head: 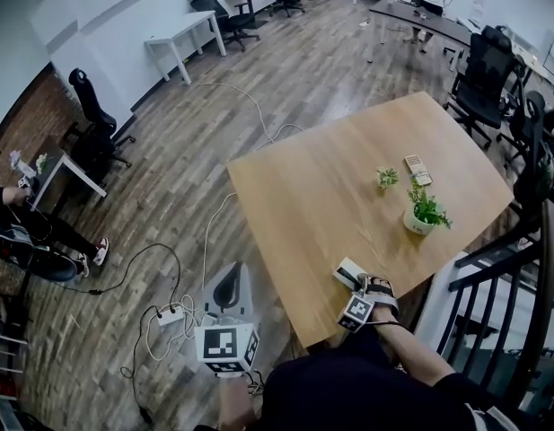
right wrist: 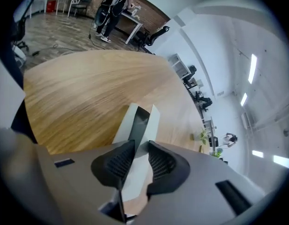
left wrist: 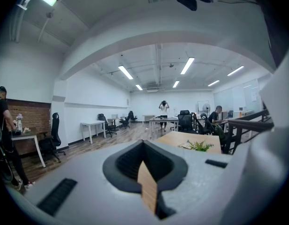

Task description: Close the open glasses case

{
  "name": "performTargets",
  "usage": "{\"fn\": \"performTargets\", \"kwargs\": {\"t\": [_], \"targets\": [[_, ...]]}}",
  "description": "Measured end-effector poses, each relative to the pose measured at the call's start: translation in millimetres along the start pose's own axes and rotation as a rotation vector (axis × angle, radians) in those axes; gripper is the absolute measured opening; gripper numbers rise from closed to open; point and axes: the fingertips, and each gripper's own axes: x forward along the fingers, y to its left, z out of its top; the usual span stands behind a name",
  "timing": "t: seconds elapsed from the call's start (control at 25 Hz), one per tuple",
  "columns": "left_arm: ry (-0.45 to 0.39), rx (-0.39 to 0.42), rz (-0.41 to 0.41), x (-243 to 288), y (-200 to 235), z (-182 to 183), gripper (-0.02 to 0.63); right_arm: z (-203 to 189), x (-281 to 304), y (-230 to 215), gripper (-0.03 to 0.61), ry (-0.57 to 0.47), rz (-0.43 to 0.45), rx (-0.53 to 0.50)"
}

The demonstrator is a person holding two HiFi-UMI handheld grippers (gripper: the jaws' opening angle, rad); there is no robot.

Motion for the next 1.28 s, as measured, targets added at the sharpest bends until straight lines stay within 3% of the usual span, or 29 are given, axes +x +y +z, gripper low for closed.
{"fn": "performTargets", "kwargs": {"t": [0.28, 0.44, 0.52, 0.64, 0.72, 0.88, 0.96, 1.28], "targets": [[0.000, -0.004, -0.004, 0.8, 7.0, 3.4, 0.000, 11.5, -12.2, 18.0, 0.147, -0.065, 0.326, 0.185], [0.004, -0.012, -0.004, -0.4, 7.2, -1.0, 0.000, 11.0, -7.4, 26.5, 0.125, -0.056, 0.357, 0.254], [0.003, -0.016, -0.007, -1.7, 5.5, -3.0, 0.000, 6.4, -3.4, 20.0, 0.091, -0.057, 0.394, 0.400], [0.004, -0.019, -0.008, -2.3, 4.9, -3.7, 0.000, -3.3, -1.0, 4.1, 0.023, -0.077, 0.517, 0.728], [0.007, -0.022, -0.007, -1.7, 4.7, -4.7, 0.000, -2.8, -0.8, 2.4, 0.015, -0.107, 0.562, 0.823], [0.008, -0.024, -0.007, 0.6, 6.0, -6.5, 0.000, 5.6, -1.3, 6.7, 0.015, -0.115, 0.411, 0.643], [0.009, -0.024, -0.011, 3.0, 5.4, -7.3, 0.000, 7.7, -1.1, 8.7, 0.015, -0.111, 0.366, 0.602], [-0.001, -0.016, -0.037, 11.4, -12.1, -6.1, 0.000, 3.8, 2.5, 2.6, 0.015, -0.162, 0.431, 0.709]]}}
